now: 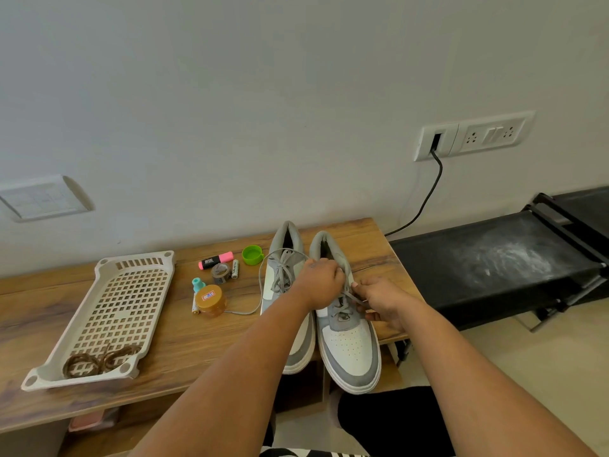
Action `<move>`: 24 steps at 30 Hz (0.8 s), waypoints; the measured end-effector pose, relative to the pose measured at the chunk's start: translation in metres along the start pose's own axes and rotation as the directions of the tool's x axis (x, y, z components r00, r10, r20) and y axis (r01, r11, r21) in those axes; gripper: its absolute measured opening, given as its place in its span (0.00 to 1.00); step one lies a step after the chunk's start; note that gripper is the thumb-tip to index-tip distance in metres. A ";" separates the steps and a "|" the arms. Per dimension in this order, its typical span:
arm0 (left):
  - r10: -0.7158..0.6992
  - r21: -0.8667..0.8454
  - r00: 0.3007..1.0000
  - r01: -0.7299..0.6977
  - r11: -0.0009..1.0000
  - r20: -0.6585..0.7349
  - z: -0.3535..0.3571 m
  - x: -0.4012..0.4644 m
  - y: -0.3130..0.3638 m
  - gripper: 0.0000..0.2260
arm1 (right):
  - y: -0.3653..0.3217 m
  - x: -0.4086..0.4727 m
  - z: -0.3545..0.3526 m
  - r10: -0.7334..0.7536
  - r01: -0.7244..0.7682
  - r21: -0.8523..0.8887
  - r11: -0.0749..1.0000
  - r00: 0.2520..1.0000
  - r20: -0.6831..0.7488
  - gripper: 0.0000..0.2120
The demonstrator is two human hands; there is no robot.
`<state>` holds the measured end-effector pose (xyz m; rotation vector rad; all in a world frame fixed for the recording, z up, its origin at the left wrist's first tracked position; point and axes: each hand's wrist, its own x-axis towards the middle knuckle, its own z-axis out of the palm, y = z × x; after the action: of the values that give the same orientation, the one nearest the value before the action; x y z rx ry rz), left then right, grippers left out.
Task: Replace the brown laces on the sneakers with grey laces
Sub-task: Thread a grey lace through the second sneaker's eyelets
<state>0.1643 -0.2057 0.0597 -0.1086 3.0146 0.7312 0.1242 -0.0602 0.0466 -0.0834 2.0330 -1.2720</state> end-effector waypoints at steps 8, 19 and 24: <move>-0.096 -0.220 0.995 0.088 0.971 -0.024 -0.003 0.001 -0.007 0.12 | 0.001 -0.003 -0.011 -0.108 0.107 0.032 0.994 0.994 0.031 0.11; 0.074 0.204 0.970 -0.026 0.979 -0.233 -0.005 -0.008 -0.014 0.10 | 0.001 -0.001 0.003 -0.096 0.094 -0.062 0.994 0.995 -0.029 0.09; -0.017 0.204 1.000 0.020 0.979 -0.013 0.001 -0.006 -0.008 0.14 | 0.000 0.002 0.007 0.063 -0.062 0.050 0.997 0.998 -0.016 0.10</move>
<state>0.1707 -0.2120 0.0552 -0.1343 3.0722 0.4170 0.1266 -0.0664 0.0435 0.0153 2.0020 -1.2877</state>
